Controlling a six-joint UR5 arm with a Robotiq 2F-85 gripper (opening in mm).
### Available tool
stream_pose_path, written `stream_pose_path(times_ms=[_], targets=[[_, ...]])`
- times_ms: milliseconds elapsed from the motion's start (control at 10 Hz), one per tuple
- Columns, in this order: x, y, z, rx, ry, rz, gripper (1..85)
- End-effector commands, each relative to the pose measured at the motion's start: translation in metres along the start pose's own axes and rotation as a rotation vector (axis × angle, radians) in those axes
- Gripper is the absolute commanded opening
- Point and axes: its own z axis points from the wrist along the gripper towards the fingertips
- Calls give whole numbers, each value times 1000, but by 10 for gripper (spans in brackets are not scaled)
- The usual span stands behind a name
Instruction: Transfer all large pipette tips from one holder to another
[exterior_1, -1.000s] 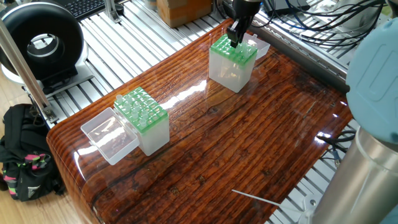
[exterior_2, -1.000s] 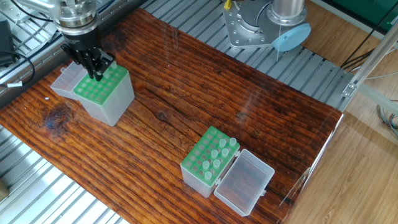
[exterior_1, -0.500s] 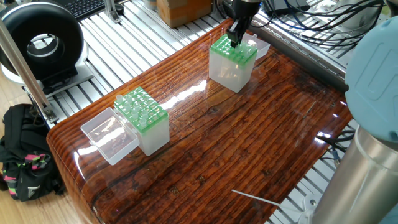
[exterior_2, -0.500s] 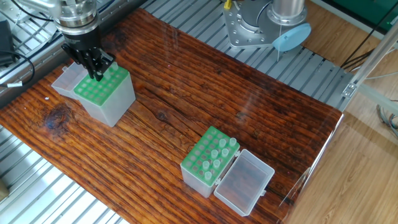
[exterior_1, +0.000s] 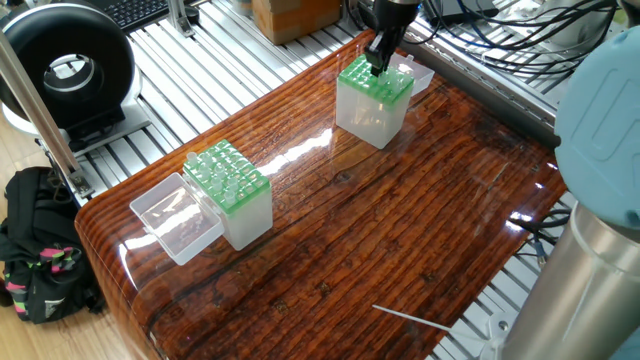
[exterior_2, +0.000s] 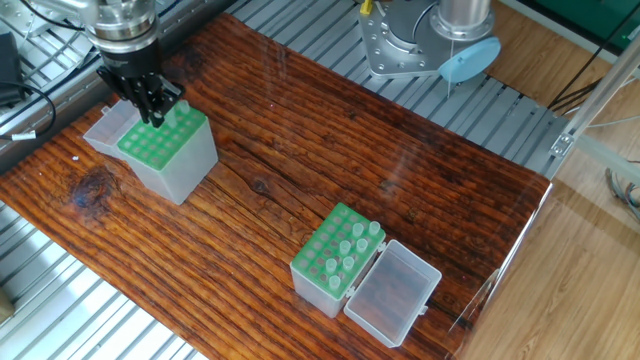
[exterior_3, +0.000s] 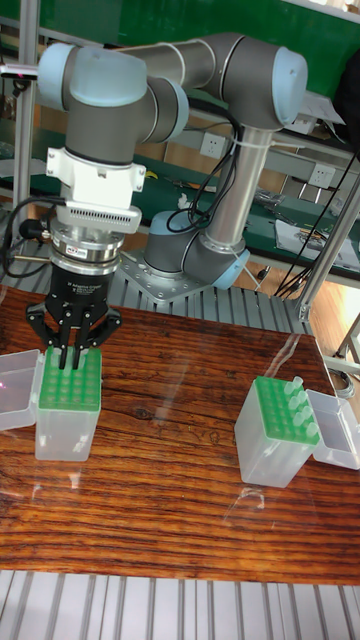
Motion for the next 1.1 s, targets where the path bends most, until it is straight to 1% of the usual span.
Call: stream_pose_path(times_ms=[0,200,300,600,700,900,1000], targets=[[2,5,-15,-18,0,9,10],[2,10,-23,-33,-3,11,10],[1,7,-27,-18,-8,0,10],[0,10,-33,-25,-16,3,10],[-2,10,-35,-24,-24,3,10],[-12,12,-43,-18,-61,5,10],[-12,15,-48,-19,-65,7,10]])
